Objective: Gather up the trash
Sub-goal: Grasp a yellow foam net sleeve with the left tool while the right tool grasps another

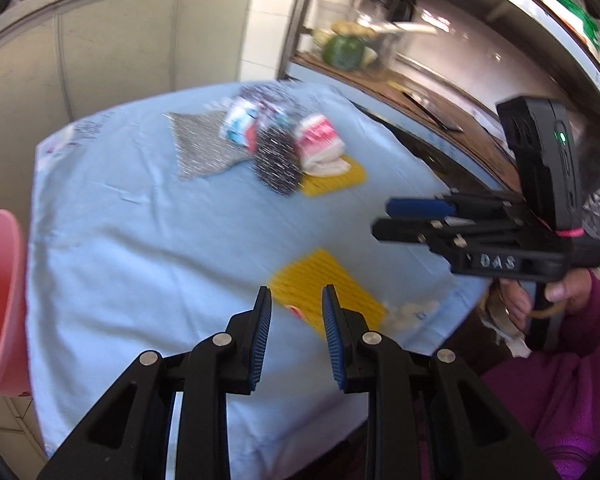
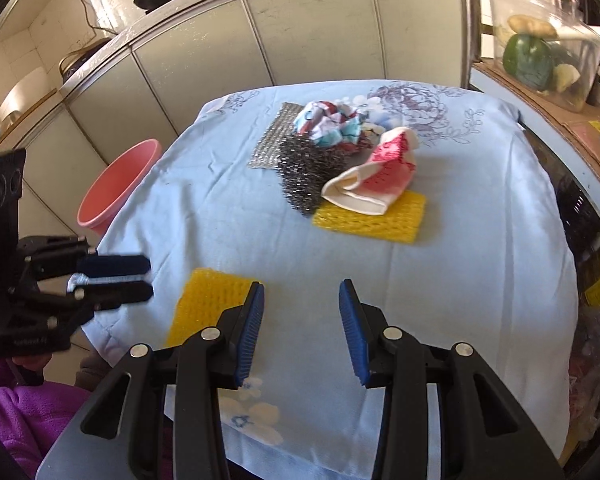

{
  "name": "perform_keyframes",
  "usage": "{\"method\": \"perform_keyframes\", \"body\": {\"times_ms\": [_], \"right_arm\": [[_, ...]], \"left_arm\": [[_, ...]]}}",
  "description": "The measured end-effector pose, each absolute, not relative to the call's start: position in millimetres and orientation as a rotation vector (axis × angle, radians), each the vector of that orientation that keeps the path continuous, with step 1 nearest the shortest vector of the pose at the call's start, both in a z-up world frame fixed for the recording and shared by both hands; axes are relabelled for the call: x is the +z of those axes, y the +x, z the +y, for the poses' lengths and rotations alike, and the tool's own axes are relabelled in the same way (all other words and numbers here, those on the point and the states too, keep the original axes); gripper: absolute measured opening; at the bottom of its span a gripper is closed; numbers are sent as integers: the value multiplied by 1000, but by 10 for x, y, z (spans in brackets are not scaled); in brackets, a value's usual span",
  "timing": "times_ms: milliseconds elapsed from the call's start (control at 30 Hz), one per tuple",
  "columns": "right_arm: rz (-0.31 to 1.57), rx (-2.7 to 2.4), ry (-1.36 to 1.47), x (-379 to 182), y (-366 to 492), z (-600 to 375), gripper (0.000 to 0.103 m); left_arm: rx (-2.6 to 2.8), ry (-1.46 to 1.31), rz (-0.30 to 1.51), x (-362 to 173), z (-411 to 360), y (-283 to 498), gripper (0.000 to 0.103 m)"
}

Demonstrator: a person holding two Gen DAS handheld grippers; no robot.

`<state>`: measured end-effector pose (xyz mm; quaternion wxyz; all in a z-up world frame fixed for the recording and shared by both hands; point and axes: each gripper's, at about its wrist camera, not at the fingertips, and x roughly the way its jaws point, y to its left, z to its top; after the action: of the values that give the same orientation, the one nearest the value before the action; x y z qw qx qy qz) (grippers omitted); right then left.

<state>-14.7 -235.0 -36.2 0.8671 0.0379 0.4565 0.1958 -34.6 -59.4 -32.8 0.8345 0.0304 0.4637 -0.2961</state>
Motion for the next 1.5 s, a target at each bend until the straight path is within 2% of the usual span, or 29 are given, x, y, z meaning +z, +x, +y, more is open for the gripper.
{"method": "perform_keyframes", "body": {"times_ms": [200, 400, 533, 600, 767, 967, 1500], "right_arm": [[959, 393, 98, -406, -157, -2435, 40], [960, 389, 109, -451, -142, -2472, 40], [960, 386, 113, -479, -123, -2500, 40], [958, 384, 122, -491, -114, -2525, 40], [946, 371, 149, -502, -79, -2599, 40], [926, 343, 174, -510, 46, -2720, 40], [929, 347, 52, -602, 481, -2674, 40]], "left_arm": [[-655, 94, 1112, -552, -757, -276, 25], [-674, 138, 1155, -661, -924, -247, 25], [-681, 148, 1133, -663, -991, -196, 23], [-696, 149, 1111, -641, -1011, -204, 9], [-672, 154, 1015, -498, -971, -226, 8], [-599, 37, 887, -244, -718, -205, 8], [-525, -60, 885, -236, -520, -94, 8]]}}
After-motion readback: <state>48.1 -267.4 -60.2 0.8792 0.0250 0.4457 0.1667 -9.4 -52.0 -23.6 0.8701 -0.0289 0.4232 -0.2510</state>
